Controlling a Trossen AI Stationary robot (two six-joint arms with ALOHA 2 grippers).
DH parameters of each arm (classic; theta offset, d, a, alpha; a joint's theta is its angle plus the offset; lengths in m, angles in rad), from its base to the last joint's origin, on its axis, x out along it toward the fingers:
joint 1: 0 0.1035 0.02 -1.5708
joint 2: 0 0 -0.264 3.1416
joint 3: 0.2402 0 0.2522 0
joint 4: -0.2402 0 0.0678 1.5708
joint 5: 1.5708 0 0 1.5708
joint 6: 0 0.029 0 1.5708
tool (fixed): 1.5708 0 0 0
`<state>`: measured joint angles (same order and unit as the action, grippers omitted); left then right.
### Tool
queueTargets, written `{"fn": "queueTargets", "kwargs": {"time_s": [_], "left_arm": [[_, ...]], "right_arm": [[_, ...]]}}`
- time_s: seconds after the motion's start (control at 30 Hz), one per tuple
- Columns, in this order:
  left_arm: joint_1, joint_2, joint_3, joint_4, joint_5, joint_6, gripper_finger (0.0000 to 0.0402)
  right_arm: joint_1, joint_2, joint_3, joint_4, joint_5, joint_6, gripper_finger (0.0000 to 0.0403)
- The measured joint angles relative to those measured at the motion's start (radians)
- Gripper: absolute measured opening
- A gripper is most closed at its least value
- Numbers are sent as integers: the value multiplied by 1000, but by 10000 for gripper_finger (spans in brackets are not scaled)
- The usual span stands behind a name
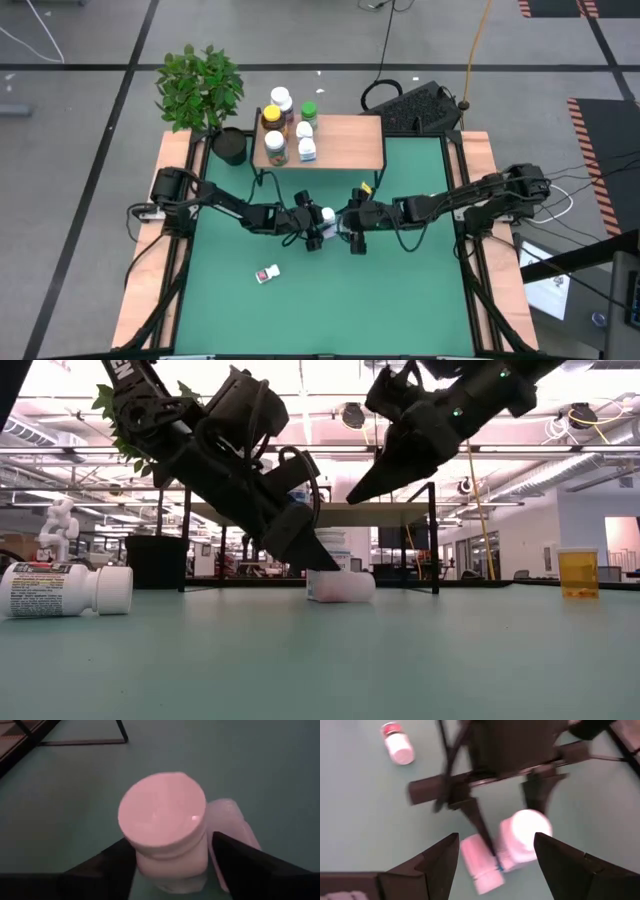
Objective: Pick and place medicine bottles onto shelf by color
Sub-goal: Put the small white pill bottle on the shelf
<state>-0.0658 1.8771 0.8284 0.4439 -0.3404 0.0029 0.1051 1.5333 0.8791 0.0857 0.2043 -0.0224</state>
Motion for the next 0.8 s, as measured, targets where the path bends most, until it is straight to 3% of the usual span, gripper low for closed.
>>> {"fn": "queueTargets", "kwargs": {"time_s": [0.23,0.53,0.8], "left_arm": [[0,0,0,5,46,41,152],[-18,0,0,71,56,103,172],[-41,0,0,98,62,133,162]], "right_arm": [[-64,0,0,48,-114,-33,251],[-79,23,0,104,-161,-77,251],[-79,94,0,122,-159,-73,251]]}}
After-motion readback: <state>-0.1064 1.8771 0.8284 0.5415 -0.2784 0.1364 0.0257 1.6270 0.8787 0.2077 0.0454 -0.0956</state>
